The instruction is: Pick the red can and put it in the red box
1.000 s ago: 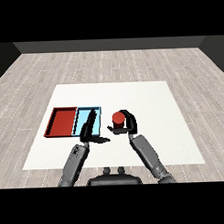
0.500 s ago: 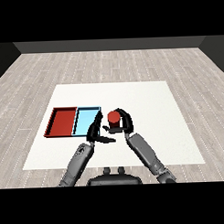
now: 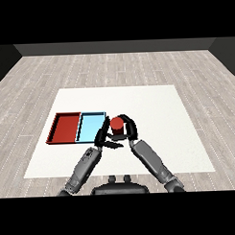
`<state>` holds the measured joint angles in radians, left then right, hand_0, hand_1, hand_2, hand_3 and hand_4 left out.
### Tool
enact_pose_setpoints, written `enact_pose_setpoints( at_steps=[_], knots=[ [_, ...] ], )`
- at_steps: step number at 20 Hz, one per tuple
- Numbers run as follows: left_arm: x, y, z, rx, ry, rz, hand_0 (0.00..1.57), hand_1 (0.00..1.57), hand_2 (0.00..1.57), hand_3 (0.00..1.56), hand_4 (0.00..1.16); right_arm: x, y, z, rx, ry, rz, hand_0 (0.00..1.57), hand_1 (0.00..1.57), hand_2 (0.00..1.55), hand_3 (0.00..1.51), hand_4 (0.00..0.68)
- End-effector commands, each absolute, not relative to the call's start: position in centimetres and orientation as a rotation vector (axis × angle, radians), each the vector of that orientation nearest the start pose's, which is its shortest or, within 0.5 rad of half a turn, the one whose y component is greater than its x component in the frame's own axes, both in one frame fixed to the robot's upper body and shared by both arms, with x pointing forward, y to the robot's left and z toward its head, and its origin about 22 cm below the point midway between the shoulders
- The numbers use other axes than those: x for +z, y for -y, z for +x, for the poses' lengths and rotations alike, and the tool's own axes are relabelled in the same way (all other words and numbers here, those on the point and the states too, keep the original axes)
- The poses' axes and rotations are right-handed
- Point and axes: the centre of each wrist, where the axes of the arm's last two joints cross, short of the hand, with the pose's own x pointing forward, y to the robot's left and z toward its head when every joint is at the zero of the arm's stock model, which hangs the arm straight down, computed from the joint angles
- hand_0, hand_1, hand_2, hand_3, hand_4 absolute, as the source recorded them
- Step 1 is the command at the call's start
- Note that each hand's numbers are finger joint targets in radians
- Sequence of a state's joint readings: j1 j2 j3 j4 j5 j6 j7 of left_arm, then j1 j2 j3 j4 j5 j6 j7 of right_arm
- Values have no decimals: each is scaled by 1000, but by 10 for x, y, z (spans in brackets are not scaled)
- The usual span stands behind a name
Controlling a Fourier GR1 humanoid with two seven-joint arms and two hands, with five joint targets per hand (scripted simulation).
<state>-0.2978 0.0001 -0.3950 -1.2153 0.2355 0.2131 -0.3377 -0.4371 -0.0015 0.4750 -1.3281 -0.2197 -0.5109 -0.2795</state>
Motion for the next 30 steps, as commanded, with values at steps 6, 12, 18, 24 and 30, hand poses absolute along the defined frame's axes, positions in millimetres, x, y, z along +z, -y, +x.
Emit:
enact_pose_setpoints(
  at_steps=[6, 12, 18, 24, 30],
  knots=[
    [-29, -93, 272, -122, 1737, -343, 0, 0, 0, 0, 0, 49, 47, 286, 46, 1901, 233, 1481, 1481, 1437, 1371, 621],
    [-29, -75, 270, -125, 1756, -379, 0, 0, 0, 0, 0, 39, 40, 285, 58, 1898, 243, 1500, 1500, 1450, 1375, 618],
    [-10, -86, 285, -127, 1783, -339, 0, 0, 0, 0, 157, 39, 43, 276, 57, 1894, 257, 1476, 1476, 1458, 1371, 642],
    [-17, -94, 284, 24, 1734, -113, 742, 742, 887, 707, 824, 43, 38, 296, 101, 1925, 237, 1473, 1473, 1450, 1365, 626],
    [-19, -87, 302, -9, 1659, -49, 1510, 1510, 1471, 1387, 878, 26, 30, 276, 74, 1900, 274, 1549, 1549, 1468, 1384, 614]
  ],
)
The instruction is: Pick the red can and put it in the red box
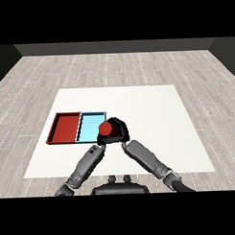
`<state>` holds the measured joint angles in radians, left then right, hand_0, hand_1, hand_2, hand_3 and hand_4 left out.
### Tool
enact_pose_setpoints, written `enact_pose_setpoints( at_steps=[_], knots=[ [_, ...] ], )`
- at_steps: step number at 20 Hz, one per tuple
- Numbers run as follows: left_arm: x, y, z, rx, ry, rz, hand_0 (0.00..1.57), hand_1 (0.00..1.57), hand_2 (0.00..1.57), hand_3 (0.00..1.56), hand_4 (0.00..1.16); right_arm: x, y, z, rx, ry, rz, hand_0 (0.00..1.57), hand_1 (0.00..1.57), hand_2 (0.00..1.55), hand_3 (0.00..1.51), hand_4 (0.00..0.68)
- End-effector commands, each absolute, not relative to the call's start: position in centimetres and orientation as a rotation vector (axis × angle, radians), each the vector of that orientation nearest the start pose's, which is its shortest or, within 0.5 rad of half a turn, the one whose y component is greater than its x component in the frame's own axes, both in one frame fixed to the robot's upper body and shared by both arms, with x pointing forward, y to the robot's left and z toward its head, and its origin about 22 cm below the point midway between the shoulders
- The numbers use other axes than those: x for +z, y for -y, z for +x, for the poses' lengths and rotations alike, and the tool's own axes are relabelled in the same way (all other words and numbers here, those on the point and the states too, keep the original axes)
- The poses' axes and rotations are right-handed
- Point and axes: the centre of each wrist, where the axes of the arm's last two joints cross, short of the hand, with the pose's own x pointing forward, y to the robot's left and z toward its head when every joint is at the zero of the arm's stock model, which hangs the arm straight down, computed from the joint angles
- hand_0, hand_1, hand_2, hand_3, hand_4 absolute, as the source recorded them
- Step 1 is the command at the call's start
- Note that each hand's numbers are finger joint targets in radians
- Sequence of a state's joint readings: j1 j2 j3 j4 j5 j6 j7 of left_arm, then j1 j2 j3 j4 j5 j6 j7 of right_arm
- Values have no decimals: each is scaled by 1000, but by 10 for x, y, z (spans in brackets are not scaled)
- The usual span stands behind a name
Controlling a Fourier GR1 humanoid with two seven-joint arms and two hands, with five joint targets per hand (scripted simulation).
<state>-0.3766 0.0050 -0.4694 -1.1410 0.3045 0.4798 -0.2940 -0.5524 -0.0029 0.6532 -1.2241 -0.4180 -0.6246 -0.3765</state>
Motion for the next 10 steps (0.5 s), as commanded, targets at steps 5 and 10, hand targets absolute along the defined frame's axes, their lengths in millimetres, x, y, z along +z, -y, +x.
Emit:
enact_pose_setpoints(
  at_steps=[5, 10],
  knots=[
    [-15, -82, 281, 47, 1739, 11, 1571, 1571, 1517, 1409, 1000, 44, 35, 287, 96, 1906, 274, 1471, 1471, 1447, 1378, 609],
    [-7, -78, 281, 45, 1765, 0, 1571, 1571, 1529, 1427, 966, 37, 27, 282, 39, 1903, 326, 1453, 1453, 1440, 1379, 597]
  ],
)
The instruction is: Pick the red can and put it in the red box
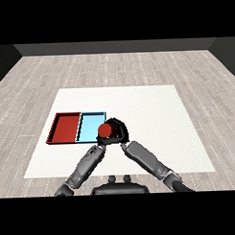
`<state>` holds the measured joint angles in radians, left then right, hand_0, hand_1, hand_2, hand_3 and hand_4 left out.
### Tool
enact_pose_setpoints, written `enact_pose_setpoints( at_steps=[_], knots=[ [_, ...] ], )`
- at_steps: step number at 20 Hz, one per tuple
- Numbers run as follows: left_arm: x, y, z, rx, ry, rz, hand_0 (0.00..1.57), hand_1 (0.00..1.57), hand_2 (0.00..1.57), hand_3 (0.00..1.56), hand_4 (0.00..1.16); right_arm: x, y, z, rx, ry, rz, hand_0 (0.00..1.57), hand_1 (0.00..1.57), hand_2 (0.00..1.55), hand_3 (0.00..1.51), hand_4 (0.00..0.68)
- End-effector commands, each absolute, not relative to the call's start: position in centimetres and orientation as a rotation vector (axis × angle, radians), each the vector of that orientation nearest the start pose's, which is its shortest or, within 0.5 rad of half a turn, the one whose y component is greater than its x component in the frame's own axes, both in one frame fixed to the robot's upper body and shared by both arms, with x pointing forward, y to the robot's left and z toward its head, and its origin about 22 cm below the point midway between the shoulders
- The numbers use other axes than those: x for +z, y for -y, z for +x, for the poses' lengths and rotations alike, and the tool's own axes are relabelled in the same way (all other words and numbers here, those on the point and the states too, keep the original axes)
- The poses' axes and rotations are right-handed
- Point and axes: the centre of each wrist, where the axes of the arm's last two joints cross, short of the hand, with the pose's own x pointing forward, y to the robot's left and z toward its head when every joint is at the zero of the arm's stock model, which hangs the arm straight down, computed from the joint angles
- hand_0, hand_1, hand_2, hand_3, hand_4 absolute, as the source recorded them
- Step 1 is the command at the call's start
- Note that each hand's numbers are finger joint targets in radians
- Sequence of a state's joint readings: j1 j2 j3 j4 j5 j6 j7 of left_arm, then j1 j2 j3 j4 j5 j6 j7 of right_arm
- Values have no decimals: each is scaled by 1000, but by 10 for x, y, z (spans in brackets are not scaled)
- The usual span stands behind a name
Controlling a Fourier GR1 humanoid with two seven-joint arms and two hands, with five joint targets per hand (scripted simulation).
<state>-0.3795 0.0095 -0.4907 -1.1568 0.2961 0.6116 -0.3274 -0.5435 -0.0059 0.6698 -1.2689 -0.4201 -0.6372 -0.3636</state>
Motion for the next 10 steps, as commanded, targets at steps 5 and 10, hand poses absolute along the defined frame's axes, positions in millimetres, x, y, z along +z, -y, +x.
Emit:
enact_pose_setpoints(
  at_steps=[5, 10],
  knots=[
    [-4, -84, 290, 53, 1776, 46, 1571, 1571, 1529, 1455, 1118, 45, 35, 282, 124, 1901, 254, 0, 0, 0, 0, 0],
    [1, -85, 296, 40, 1786, 34, 1571, 1571, 1529, 1455, 1118, 39, 45, 281, 137, 1899, 256, 0, 0, 0, 0, 0]
  ],
)
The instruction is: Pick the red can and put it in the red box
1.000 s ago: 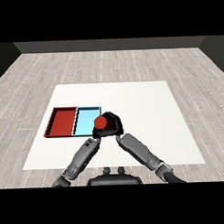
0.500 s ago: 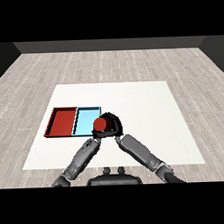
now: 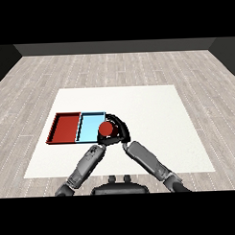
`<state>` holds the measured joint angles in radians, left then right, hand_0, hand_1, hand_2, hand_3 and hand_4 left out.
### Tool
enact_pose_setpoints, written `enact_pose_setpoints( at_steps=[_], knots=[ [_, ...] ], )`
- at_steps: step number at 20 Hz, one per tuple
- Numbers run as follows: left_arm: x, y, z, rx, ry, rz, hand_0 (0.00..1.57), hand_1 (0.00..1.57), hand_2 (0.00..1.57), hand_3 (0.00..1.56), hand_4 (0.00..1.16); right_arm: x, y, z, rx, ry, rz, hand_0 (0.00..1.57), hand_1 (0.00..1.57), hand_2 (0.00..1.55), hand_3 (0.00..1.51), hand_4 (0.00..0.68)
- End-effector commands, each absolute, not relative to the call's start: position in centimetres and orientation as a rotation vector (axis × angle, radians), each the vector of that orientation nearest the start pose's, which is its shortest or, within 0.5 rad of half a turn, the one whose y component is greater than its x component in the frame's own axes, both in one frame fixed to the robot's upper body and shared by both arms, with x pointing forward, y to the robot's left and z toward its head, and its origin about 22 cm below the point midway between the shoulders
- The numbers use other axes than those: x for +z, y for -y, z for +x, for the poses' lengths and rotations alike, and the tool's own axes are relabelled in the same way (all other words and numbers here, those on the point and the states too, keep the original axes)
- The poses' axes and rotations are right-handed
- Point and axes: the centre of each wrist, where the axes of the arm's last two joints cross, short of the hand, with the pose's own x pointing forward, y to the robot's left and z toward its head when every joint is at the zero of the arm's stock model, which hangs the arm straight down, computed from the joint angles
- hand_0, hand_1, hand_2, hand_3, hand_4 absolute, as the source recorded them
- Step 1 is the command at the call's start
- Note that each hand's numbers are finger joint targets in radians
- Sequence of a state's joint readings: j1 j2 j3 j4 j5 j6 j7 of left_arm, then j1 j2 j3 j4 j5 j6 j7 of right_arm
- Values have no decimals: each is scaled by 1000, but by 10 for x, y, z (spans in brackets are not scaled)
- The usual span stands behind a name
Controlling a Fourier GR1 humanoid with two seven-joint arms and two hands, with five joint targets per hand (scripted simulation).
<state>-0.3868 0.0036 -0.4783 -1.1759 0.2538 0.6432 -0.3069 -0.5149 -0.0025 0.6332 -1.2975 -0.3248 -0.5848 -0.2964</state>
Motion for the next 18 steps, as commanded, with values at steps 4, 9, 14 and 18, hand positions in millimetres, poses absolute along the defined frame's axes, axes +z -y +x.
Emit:
enact_pose_setpoints(
  at_steps=[4, 9, 14, 18],
  knots=[
    [6, -83, 285, 33, 1779, 70, 1571, 1571, 1567, 1497, 1135, 26, 45, 286, 103, 1933, 248, 0, 0, 0, 0, 0],
    [-11, -75, 285, 45, 1723, 59, 1571, 1571, 1571, 1507, 1144, 51, 58, 289, 23, 1946, 253, 0, 0, 0, 0, 0],
    [-33, -118, 282, 41, 1739, 132, 1571, 1571, 1571, 1486, 1129, 78, 108, 295, -13, 2023, 203, 0, 0, 0, 0, 0],
    [-22, -131, 296, 35, 1781, 171, 1571, 1571, 1571, 1481, 1140, 81, 154, 274, -47, 2058, 190, 0, 0, 0, 0, 0]
  ],
)
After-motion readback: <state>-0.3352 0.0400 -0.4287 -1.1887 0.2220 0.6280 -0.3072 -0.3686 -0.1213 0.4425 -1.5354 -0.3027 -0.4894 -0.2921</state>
